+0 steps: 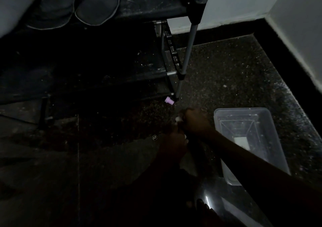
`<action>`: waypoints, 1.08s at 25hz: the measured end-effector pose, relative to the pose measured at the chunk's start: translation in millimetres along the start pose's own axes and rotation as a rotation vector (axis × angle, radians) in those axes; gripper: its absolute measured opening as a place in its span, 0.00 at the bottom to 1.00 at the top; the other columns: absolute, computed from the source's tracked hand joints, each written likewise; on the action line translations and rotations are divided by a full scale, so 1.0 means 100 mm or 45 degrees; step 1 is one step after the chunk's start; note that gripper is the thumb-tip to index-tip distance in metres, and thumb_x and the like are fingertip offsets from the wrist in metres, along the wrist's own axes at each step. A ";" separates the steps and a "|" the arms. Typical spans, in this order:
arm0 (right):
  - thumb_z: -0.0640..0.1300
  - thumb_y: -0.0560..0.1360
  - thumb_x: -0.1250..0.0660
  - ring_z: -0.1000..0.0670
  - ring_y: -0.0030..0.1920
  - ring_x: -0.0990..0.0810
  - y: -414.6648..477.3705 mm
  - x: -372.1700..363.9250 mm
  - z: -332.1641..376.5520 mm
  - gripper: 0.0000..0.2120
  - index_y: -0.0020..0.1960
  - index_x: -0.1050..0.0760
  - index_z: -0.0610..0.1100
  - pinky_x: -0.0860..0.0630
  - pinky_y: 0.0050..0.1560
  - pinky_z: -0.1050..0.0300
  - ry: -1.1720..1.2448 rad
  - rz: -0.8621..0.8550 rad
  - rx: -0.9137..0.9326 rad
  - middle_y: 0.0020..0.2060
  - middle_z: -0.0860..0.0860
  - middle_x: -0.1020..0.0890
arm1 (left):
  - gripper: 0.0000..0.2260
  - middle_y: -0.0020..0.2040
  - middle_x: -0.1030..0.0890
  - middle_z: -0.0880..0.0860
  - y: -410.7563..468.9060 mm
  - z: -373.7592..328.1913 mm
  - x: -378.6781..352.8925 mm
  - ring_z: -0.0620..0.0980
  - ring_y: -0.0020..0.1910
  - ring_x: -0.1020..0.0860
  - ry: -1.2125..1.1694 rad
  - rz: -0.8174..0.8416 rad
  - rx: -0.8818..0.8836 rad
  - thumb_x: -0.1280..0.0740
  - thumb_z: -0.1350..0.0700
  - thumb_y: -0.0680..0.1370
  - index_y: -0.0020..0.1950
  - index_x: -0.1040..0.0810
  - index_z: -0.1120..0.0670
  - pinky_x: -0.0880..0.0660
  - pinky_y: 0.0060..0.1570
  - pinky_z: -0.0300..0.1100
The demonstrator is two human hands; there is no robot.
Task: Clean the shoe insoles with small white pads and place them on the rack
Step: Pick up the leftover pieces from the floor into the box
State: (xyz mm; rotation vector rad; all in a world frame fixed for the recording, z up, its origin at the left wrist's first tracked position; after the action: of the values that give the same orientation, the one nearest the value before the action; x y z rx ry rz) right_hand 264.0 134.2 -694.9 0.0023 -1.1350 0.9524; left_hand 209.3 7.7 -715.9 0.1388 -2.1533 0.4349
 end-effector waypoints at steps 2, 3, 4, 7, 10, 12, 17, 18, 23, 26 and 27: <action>0.49 0.81 0.34 0.45 0.53 0.18 0.00 -0.01 -0.01 0.13 0.58 0.19 0.41 0.30 0.47 0.57 0.025 -0.048 -0.020 0.54 0.44 0.17 | 0.23 0.69 0.27 0.69 0.02 0.00 -0.02 0.65 0.65 0.24 0.045 0.103 -0.034 0.36 0.55 0.80 0.70 0.28 0.69 0.24 0.61 0.56; 0.49 0.81 0.33 0.46 0.51 0.18 -0.02 0.01 0.01 0.12 0.56 0.19 0.41 0.31 0.46 0.58 0.022 -0.066 -0.029 0.52 0.45 0.16 | 0.23 0.71 0.28 0.69 0.03 0.01 -0.01 0.66 0.65 0.24 0.029 0.103 -0.003 0.36 0.56 0.80 0.71 0.29 0.68 0.24 0.60 0.57; 0.48 0.81 0.33 0.46 0.51 0.17 -0.04 0.03 0.03 0.10 0.55 0.19 0.42 0.31 0.46 0.59 0.043 -0.073 -0.022 0.50 0.46 0.16 | 0.22 0.70 0.28 0.68 0.04 0.02 0.02 0.67 0.63 0.24 0.011 0.088 0.035 0.35 0.56 0.80 0.70 0.27 0.66 0.24 0.59 0.57; 0.48 0.79 0.31 0.47 0.48 0.16 -0.16 0.16 0.05 0.07 0.51 0.19 0.45 0.27 0.45 0.57 0.180 -0.151 0.004 0.46 0.48 0.15 | 0.19 0.61 0.20 0.67 0.01 -0.03 0.18 0.66 0.54 0.18 -0.005 0.028 0.029 0.29 0.57 0.75 0.63 0.21 0.66 0.21 0.52 0.53; 0.53 0.77 0.31 0.47 0.46 0.16 -0.42 0.37 0.00 0.11 0.50 0.19 0.46 0.20 0.47 0.52 0.270 -0.288 -0.027 0.45 0.48 0.14 | 0.16 0.55 0.18 0.63 -0.06 -0.12 0.41 0.63 0.51 0.18 0.025 -0.048 -0.046 0.29 0.56 0.72 0.57 0.19 0.64 0.22 0.51 0.49; 0.53 0.78 0.31 0.47 0.46 0.15 -0.63 0.51 -0.07 0.10 0.50 0.18 0.47 0.20 0.48 0.51 0.340 -0.398 -0.012 0.43 0.49 0.14 | 0.13 0.55 0.20 0.62 -0.05 -0.24 0.53 0.64 0.53 0.20 -0.066 -0.091 -0.039 0.33 0.56 0.75 0.57 0.22 0.62 0.24 0.52 0.53; 0.49 0.78 0.28 0.56 0.42 0.18 -1.09 0.90 -0.51 0.05 0.49 0.21 0.48 0.22 0.45 0.58 0.516 -0.749 -0.100 0.41 0.55 0.16 | 0.04 0.48 0.20 0.53 0.10 -0.71 0.68 0.52 0.48 0.22 -0.236 -0.204 -0.127 0.30 0.58 0.78 0.50 0.22 0.57 0.27 0.47 0.45; 0.48 0.77 0.27 0.58 0.43 0.18 -1.15 0.93 -0.64 0.05 0.48 0.22 0.48 0.23 0.44 0.61 0.563 -0.790 -0.154 0.40 0.56 0.17 | 0.03 0.47 0.20 0.51 0.16 -0.82 0.66 0.50 0.47 0.22 -0.276 -0.201 -0.136 0.30 0.58 0.77 0.48 0.22 0.56 0.27 0.46 0.45; 0.44 0.76 0.25 0.65 0.42 0.19 -1.32 0.96 -1.22 0.06 0.48 0.22 0.49 0.26 0.42 0.71 0.616 -0.901 -0.213 0.41 0.57 0.17 | 0.04 0.44 0.17 0.53 0.49 -1.26 0.33 0.53 0.43 0.19 -0.340 -0.166 -0.152 0.29 0.56 0.77 0.48 0.22 0.54 0.24 0.42 0.45; 0.45 0.76 0.25 0.62 0.40 0.20 -1.26 0.94 -1.47 0.07 0.52 0.20 0.46 0.22 0.43 0.62 0.570 -0.913 -0.221 0.41 0.55 0.17 | 0.06 0.48 0.16 0.56 0.65 -1.43 0.11 0.55 0.47 0.18 -0.271 -0.144 -0.162 0.30 0.56 0.79 0.53 0.21 0.56 0.28 0.43 0.42; 0.45 0.76 0.25 0.59 0.40 0.19 -1.24 0.93 -1.54 0.08 0.54 0.19 0.45 0.21 0.44 0.57 0.552 -0.903 -0.239 0.42 0.54 0.17 | 0.06 0.49 0.17 0.56 0.69 -1.48 0.05 0.56 0.48 0.18 -0.238 -0.153 -0.168 0.31 0.57 0.79 0.54 0.21 0.57 0.28 0.44 0.43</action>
State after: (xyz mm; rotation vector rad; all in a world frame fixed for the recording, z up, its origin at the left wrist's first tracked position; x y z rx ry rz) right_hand 468.5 185.5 -640.3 0.0423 -0.7267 0.1934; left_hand 303.1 125.5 -651.4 0.2413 -2.3345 0.2161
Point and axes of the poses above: each hand's wrist, its own y-axis towards the middle knuckle, its own x-axis out of the back of the hand, z = x × y, the point moved 2 cm from there along y, towards the middle knuckle
